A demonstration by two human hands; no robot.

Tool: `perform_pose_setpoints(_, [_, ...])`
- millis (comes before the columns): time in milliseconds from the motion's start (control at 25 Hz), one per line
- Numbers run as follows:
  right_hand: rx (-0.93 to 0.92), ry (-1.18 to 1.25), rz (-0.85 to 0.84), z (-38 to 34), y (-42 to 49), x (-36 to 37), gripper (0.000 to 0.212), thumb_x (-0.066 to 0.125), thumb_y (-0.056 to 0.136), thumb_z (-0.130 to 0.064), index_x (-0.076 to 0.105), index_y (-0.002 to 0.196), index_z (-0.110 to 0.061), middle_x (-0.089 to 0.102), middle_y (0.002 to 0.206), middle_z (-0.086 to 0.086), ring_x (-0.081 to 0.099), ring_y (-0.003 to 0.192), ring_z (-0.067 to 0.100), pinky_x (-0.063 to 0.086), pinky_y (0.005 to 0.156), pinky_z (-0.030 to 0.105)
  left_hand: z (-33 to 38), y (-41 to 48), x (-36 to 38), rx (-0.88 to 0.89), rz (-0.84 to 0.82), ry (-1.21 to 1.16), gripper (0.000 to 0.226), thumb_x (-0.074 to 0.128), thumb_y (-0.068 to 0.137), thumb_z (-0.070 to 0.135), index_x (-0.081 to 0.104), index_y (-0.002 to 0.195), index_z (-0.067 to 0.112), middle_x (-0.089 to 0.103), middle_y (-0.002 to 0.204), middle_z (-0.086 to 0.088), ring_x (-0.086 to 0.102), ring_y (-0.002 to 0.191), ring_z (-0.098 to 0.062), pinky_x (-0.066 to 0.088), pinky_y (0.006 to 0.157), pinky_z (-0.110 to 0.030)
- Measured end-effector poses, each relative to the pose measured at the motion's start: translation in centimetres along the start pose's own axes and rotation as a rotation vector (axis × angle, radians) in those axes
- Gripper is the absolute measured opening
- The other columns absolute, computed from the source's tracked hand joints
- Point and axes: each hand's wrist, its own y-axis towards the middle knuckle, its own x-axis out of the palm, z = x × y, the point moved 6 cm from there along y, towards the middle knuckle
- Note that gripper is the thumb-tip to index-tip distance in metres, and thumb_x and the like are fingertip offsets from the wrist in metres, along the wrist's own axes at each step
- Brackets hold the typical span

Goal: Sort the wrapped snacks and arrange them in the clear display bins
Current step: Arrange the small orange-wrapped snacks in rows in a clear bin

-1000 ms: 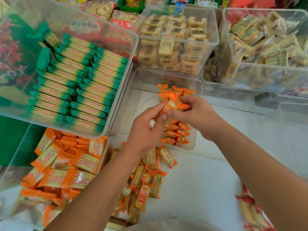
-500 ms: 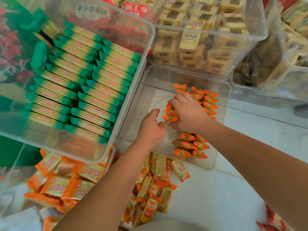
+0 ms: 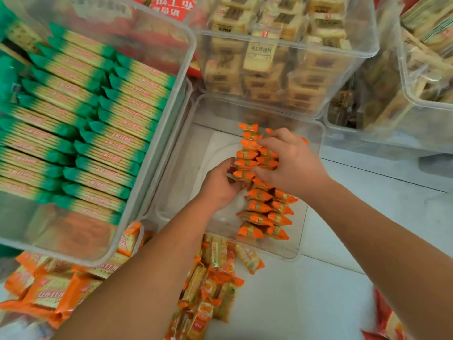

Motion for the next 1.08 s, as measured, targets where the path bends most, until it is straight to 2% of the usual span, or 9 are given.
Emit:
perform_pose_setpoints(80, [0.032,0.046,0.108,0.7,-1.1,-1.4,0.043,0.077,0.086,-0.043,0.072,0.122,-0.019,0.064,0.118,0.001,0.062,0.11,0.028,0.057,0.08,0.043,0.4,0.4,0.0,-0.016,-0.043,-0.042,0.071,0.084,0.084,0.016,0.047,0.141,0.037,0.061,0.108,0.013,0.062,0.083,-0.007,0.051,0.074,-0.013])
perform_pose_setpoints(240, [0.047,0.081,0.222,0.6,-3.0,-2.2,0.029,0.073,0.092,-0.033,0.075,0.116,-0.017,0.067,0.114,0.001,0.063,0.109,0.026,0.057,0.077,0.041,0.9,0.9,0.3,0.085,-0.111,-0.018,0.063,0.081,0.083,0.001,0.06,0.137,0.025,0.068,0.112,-0.009,0.062,0.083,-0.011,0.05,0.072,-0.009])
perform_pose_setpoints(400, [0.066,0.097,0.214,-0.2,-4.3,-1.7,0.032,0.072,0.091,-0.037,0.077,0.117,-0.017,0.07,0.118,-0.002,0.062,0.115,0.024,0.058,0.082,0.038,0.8,0.6,-0.1,0.026,-0.121,0.006,0.072,0.087,0.08,0.013,0.055,0.142,0.029,0.063,0.117,-0.003,0.06,0.097,-0.019,0.056,0.087,-0.027])
perform_pose_setpoints(560, [0.096,0.1,0.172,-1.3,-5.7,-1.6,0.035,0.068,0.093,-0.044,0.075,0.12,-0.022,0.07,0.118,-0.006,0.064,0.113,0.02,0.06,0.077,0.041,1.0,-1.6,-1.7,-0.082,-0.07,0.094,0.09,0.088,0.08,0.021,0.039,0.156,0.018,0.055,0.131,-0.003,0.058,0.116,-0.023,0.053,0.1,-0.04])
perform_pose_setpoints(680, [0.13,0.109,0.222,-3.4,-8.5,-2.5,0.03,0.069,0.092,-0.042,0.077,0.114,-0.024,0.071,0.111,-0.007,0.066,0.107,0.02,0.059,0.072,0.038,1.6,-5.5,-3.7,-0.044,0.019,0.132,0.07,0.082,0.086,0.024,0.05,0.147,0.015,0.061,0.125,-0.005,0.063,0.114,-0.024,0.052,0.101,-0.039])
perform_pose_setpoints(800, [0.122,0.182,0.282,-6.8,-13.8,-2.8,0.015,0.069,0.092,-0.038,0.076,0.098,-0.026,0.067,0.09,-0.011,0.064,0.088,0.013,0.051,0.067,0.029,2.5,-11.8,-5.5,0.094,0.197,0.055,0.042,0.076,0.09,0.023,0.064,0.13,0.016,0.066,0.098,0.006,0.066,0.087,-0.009,0.056,0.09,-0.028])
perform_pose_setpoints(880, [0.116,0.255,0.213,-9.0,-18.4,-0.3,0.014,0.065,0.093,-0.04,0.073,0.088,-0.029,0.062,0.081,-0.013,0.059,0.076,0.009,0.05,0.063,0.028,1.8,-17.0,-6.1,0.177,0.298,-0.001,0.027,0.072,0.094,0.024,0.069,0.12,0.02,0.068,0.086,0.01,0.062,0.073,-0.005,0.053,0.076,-0.019])
perform_pose_setpoints(960, [0.147,0.264,0.067,-9.7,-22.1,4.3,0.016,0.065,0.094,-0.041,0.074,0.095,-0.029,0.064,0.089,-0.014,0.063,0.084,0.01,0.054,0.063,0.032,-0.8,-21.9,-5.9,0.168,0.339,-0.032,0.018,0.069,0.096,0.025,0.071,0.114,0.023,0.07,0.085,0.009,0.065,0.075,-0.008,0.055,0.073,-0.023])
perform_pose_setpoints(1080, [0.157,0.137,-0.065,-8.4,-24.0,11.1,0.034,0.066,0.096,-0.038,0.069,0.124,-0.02,0.064,0.123,0.001,0.062,0.115,0.027,0.06,0.074,0.042,-7.3,-26.7,-3.9,0.04,0.256,0.062,0.016,0.069,0.096,0.025,0.073,0.111,0.025,0.073,0.09,0.013,0.067,0.081,-0.005,0.059,0.077,-0.033])
